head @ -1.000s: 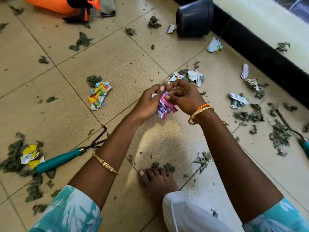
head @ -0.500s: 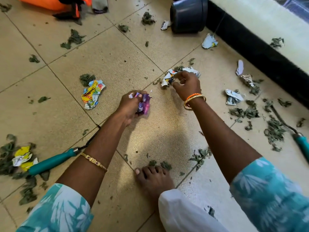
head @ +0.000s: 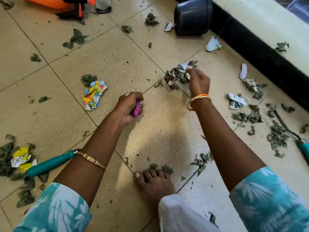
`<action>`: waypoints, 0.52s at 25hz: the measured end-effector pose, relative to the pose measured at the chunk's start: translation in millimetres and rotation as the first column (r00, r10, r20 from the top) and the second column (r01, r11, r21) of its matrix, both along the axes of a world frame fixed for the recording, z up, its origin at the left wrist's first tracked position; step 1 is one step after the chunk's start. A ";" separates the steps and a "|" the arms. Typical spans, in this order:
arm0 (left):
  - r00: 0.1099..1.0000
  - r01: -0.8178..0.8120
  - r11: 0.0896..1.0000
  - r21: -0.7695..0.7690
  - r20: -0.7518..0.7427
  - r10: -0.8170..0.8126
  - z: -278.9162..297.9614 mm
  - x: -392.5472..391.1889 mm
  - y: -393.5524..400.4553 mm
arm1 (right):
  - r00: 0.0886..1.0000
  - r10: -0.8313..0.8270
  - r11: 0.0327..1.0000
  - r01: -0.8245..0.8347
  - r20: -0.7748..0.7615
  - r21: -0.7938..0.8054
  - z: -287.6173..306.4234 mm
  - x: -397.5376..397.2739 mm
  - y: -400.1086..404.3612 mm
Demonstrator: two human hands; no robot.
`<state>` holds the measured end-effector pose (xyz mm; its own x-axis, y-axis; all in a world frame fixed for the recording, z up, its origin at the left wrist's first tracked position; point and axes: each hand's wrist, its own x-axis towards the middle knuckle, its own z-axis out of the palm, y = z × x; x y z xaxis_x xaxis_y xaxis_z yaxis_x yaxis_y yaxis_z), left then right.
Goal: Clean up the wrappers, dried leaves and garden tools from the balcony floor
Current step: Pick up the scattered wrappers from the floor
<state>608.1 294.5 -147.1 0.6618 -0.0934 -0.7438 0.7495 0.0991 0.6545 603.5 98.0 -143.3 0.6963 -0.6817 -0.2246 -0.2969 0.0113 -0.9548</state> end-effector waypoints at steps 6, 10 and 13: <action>0.997 -0.057 0.922 -0.382 -0.070 0.033 9.4 1.5 -13.6 | 0.997 -0.019 0.682 0.063 -0.069 0.728 17.0 -17.5 -21.7; 0.997 0.067 0.908 -0.413 -0.012 -0.079 10.4 3.1 -24.2 | 0.994 -0.103 0.598 0.092 -0.038 0.796 21.3 -25.0 -11.4; 0.990 0.123 0.911 -0.393 -0.008 -0.138 10.8 -1.7 -35.2 | 0.994 0.110 0.908 -0.091 -0.024 0.408 12.0 -32.9 4.1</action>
